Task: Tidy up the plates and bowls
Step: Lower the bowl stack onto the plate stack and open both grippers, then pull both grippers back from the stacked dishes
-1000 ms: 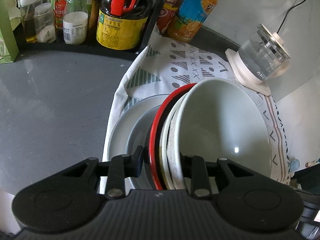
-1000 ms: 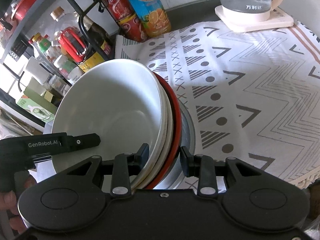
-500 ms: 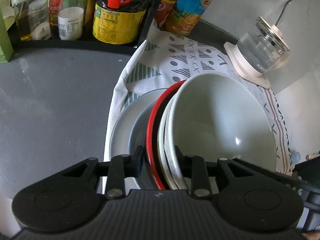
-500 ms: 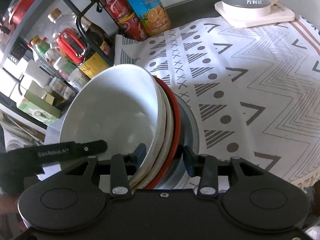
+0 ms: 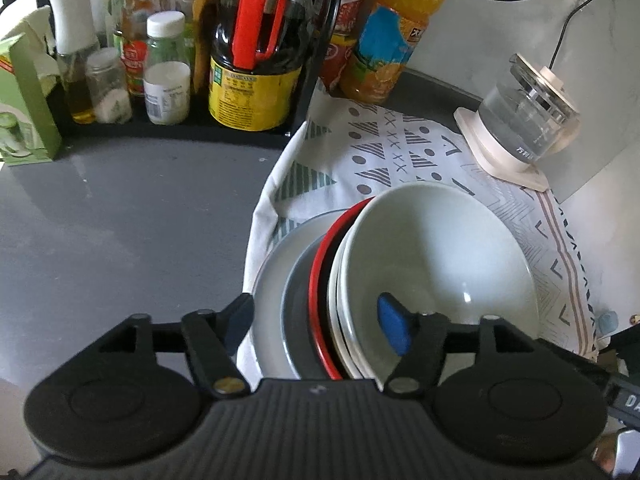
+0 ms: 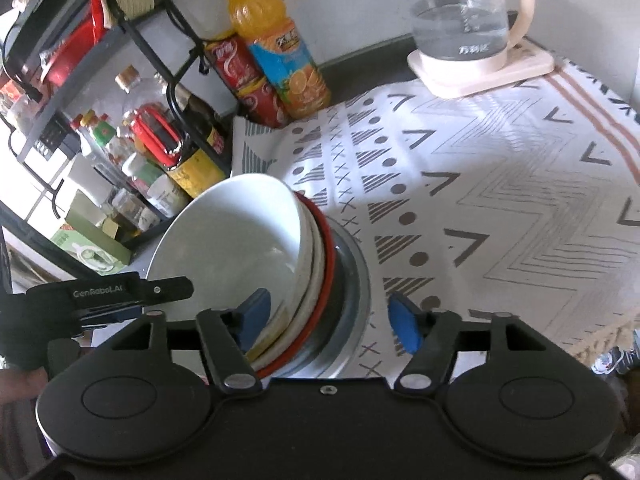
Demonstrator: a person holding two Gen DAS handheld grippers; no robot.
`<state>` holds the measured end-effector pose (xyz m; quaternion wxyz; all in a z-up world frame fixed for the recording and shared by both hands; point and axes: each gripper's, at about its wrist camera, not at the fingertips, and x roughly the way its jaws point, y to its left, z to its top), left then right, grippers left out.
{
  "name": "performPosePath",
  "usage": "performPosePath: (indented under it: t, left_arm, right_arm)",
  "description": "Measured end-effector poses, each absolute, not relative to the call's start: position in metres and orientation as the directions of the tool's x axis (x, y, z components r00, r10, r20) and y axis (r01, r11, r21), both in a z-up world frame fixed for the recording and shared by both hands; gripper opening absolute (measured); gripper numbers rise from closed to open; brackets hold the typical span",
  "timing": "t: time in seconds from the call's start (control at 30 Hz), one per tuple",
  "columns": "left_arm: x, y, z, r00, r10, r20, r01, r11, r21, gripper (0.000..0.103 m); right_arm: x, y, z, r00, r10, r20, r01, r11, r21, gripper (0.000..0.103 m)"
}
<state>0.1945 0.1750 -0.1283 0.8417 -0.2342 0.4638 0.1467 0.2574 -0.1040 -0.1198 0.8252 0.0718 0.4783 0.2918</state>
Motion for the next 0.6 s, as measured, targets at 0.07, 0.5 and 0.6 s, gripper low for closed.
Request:
performPosePath:
  t: [0.07,0.5,0.6]
  left_arm:
    - [0.191,0.171,-0.123,0.531,0.039,-0.846,-0.466,0.848,-0.253,0.072]
    - [0.145,0.113,-0.081,0.562,0.059,-0.825,-0.417,0.881,-0.221,0.083]
    - [0.133,0.102,-0.075,0.563,0.062,-0.824,-0.417,0.882,-0.219,0.085]
  right_arm:
    - [0.254,-0.111,-0.115,0.390,0.552,-0.737,-0.407,0.822,0.399,0.072]
    - [0.219,-0.176,-0.080,0.517,0.523,-0.678,-0.386,0.849,0.361,0.097]
    - [0.211,-0.187,-0.074,0.528,0.513,-0.676,-0.378,0.856,0.354,0.099]
